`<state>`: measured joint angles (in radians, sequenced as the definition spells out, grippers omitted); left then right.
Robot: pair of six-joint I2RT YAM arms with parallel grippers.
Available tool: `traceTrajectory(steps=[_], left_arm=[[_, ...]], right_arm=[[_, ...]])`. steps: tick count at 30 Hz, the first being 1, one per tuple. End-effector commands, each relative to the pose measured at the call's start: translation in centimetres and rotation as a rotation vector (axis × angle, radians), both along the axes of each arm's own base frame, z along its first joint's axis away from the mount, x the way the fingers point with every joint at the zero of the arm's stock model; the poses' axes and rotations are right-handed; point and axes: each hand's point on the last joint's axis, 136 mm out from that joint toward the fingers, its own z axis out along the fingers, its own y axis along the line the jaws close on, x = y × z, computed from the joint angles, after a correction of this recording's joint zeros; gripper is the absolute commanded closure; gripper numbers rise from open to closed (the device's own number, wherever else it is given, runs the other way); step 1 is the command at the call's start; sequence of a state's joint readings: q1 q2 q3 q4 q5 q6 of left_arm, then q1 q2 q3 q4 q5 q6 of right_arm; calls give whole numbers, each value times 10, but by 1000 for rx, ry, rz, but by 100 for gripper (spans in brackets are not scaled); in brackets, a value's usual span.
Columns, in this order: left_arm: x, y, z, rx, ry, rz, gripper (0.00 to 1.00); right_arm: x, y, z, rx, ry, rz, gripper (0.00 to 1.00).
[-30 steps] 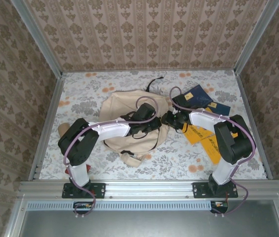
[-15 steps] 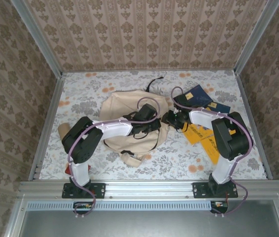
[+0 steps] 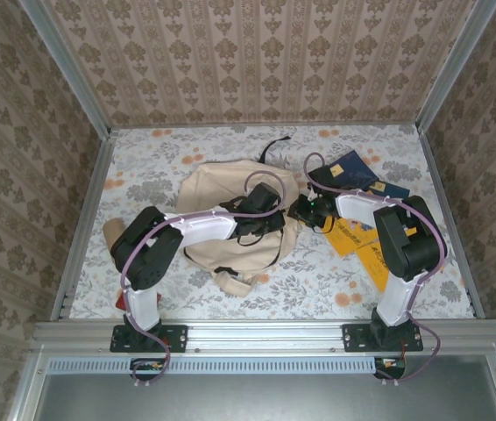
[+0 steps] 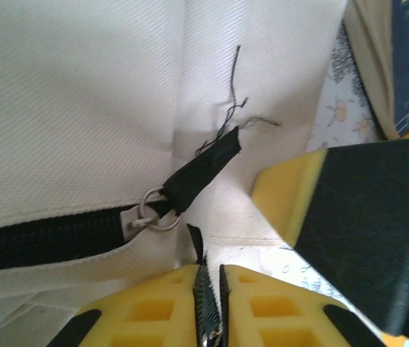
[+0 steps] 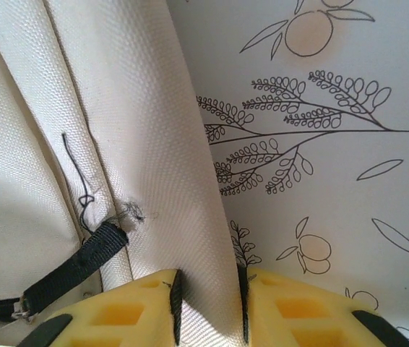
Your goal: Pack the student bag
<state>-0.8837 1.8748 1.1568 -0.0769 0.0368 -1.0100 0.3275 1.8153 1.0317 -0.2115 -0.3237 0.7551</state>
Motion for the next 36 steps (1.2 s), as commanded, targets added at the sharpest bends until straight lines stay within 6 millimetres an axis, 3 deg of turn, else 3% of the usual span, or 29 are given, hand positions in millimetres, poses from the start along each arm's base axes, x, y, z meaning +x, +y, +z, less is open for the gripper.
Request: traceTrajectory(steps=[1,8,22,30,36], left_arm=[[-4,7,-5,82,5,-6,76],[-3,4,-13,91,16,-15,74],[9,6,-23,121,18,-5,80],[19,10,-10,107,-21,3,89],[5,25,6,162,-56,-52,100]], right_arm=[[5,6,7,32,-13,8,75],[-1,17,16,118,-18,18,92],[-9,23,31,186,-27,28,97],[-12,14,21,128,-12,10,97],[-2,-5,10,12,1,-56,97]])
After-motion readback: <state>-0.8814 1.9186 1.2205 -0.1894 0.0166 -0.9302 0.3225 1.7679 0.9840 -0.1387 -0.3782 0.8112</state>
